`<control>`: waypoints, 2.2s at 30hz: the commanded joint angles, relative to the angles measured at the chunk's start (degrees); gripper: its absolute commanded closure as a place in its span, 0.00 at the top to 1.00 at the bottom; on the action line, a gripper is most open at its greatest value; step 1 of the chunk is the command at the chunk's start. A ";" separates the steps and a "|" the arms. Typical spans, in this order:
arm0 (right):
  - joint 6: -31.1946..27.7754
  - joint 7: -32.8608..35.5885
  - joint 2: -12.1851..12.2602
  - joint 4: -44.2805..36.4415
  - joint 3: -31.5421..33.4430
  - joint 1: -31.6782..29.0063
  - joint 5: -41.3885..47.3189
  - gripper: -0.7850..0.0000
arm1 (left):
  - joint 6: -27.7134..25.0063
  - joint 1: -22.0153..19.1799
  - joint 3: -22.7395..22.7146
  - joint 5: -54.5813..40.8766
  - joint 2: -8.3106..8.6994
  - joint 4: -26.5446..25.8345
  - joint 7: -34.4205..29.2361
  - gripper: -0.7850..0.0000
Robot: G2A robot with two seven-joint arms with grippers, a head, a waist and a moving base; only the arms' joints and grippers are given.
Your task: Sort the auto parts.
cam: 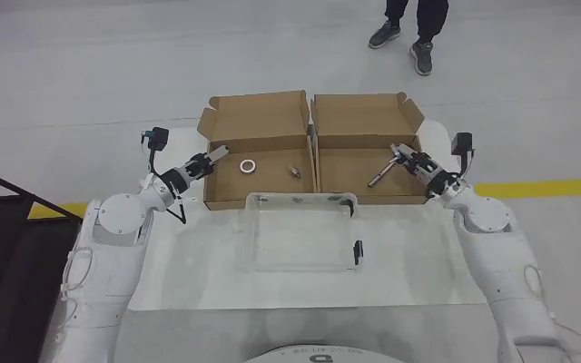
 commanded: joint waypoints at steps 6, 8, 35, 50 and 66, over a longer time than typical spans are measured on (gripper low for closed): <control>3.66 -1.22 0.08 2.12 -1.94 3.08 -6.90 0.00 | 0.00 0.00 0.00 0.00 0.00 0.00 0.00 1.00; 5.11 -1.92 0.19 2.02 -2.29 3.52 -9.44 0.00 | 0.00 0.00 0.00 0.00 0.00 0.00 0.00 1.00; 8.04 -2.60 -0.37 1.76 -6.32 6.08 -12.11 0.45 | 0.00 0.00 0.00 0.00 0.00 0.00 0.00 1.00; -25.43 -7.26 -0.95 -7.52 -2.82 -2.40 5.37 0.47 | 0.00 0.00 0.00 0.00 0.00 0.00 0.00 1.00; -27.20 -10.13 -1.32 -6.26 -3.20 -2.77 7.08 0.99 | 0.77 0.85 -1.54 -2.82 -0.10 1.16 3.84 1.00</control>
